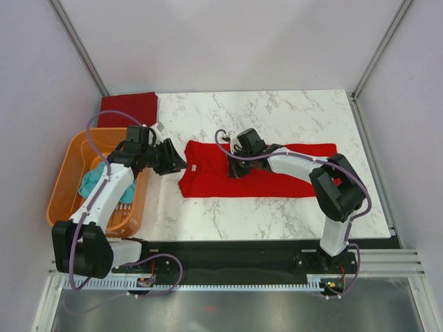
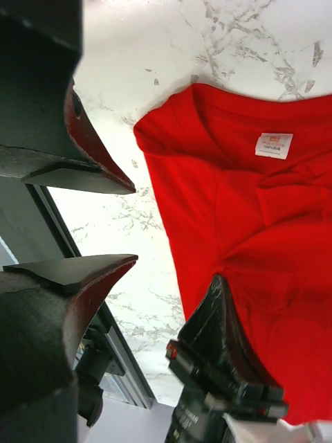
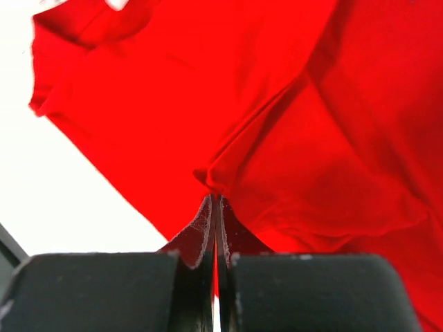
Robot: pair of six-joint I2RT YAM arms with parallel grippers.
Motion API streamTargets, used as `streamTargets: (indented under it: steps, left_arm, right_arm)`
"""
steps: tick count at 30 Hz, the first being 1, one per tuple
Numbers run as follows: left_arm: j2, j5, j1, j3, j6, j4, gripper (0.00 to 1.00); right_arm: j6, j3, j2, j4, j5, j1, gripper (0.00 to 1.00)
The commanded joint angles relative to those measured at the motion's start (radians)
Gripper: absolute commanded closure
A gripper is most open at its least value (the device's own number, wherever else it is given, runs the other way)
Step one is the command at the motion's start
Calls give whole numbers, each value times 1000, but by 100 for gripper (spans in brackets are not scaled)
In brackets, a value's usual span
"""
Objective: Fold and stack the t-shirts
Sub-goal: Fold the tshirt
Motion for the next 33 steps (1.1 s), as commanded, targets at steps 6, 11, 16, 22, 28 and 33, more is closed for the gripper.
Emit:
streamTargets:
  steps: [6, 11, 16, 22, 28, 33]
  left_arm:
    - [157, 37, -54, -8, -114, 139, 52]
    - [202, 0, -101, 27, -177, 190, 52]
    - [225, -58, -104, 42, -165, 187, 52]
    - [238, -141, -103, 57, -128, 182, 52]
    - [246, -176, -100, 74, -116, 176, 52]
    - [300, -141, -101, 94, -140, 179, 52]
  right_arm:
    - [-6, -64, -122, 137, -16, 21, 100]
    - [-34, -120, -160, 136, -19, 44, 100]
    - [-46, -150, -156, 105, -42, 59, 100]
    - [-54, -148, -157, 72, 24, 69, 83]
    - [-37, -78, -145, 99, 61, 67, 68]
    - [-18, -9, -76, 145, 78, 76, 65]
